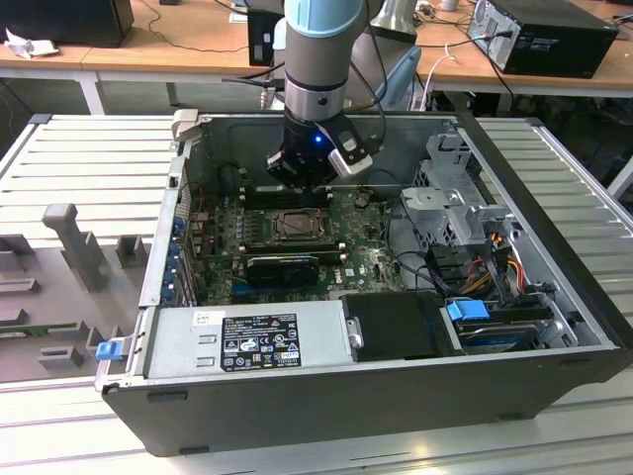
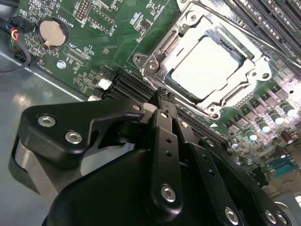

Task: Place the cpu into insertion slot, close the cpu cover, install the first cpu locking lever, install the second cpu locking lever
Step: 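Install the second cpu locking lever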

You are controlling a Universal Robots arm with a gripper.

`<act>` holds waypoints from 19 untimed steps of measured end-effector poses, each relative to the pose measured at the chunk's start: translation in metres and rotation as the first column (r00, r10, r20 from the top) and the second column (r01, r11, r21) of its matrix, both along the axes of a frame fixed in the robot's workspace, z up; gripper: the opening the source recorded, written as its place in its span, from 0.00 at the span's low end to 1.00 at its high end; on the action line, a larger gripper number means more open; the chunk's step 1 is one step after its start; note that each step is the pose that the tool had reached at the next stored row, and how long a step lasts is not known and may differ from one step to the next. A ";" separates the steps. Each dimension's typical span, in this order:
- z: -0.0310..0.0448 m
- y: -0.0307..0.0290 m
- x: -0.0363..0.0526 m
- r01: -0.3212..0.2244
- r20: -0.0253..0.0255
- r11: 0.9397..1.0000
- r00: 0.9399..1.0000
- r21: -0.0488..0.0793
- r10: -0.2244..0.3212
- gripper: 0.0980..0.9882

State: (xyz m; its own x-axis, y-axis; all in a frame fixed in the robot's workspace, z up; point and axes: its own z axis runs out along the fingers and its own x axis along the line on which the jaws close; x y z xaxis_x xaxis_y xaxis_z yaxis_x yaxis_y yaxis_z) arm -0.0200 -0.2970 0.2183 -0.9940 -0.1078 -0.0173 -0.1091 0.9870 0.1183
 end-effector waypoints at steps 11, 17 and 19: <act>0.0033 -0.0013 0.0000 0.000 0.000 1.000 1.000 0.000 0.000 0.01; 0.0033 -0.0024 0.0000 0.000 0.000 1.000 1.000 0.000 0.000 0.01; 0.0033 -0.0030 0.0000 0.000 0.000 1.000 1.000 0.000 0.000 0.01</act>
